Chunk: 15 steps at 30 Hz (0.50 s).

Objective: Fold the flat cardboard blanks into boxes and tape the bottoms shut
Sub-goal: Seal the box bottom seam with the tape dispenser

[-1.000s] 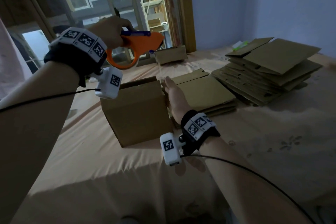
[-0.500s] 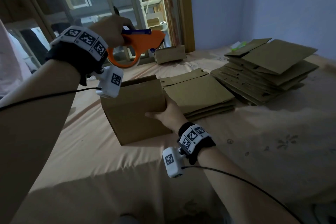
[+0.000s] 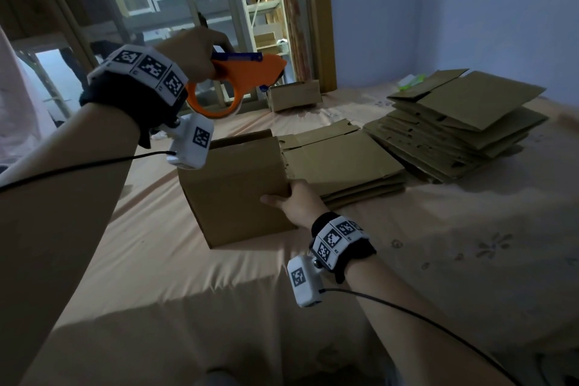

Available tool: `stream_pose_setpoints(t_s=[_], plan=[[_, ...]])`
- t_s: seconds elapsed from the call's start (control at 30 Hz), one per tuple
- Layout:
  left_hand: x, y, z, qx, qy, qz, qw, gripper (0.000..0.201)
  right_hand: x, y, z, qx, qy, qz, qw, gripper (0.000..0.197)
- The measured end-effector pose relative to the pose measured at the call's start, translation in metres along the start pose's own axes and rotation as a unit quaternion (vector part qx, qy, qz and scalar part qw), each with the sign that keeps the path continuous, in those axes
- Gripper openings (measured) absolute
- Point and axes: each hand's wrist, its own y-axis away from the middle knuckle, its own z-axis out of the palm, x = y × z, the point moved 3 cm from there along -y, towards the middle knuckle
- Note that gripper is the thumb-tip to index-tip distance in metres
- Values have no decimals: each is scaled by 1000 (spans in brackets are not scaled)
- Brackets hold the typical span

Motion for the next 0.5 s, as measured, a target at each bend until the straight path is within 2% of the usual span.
stream_pose_setpoints(t_s=[0.5], plan=[[16, 7, -4, 33, 15, 64, 997, 30, -10, 15, -8, 1, 60, 26, 998, 55]])
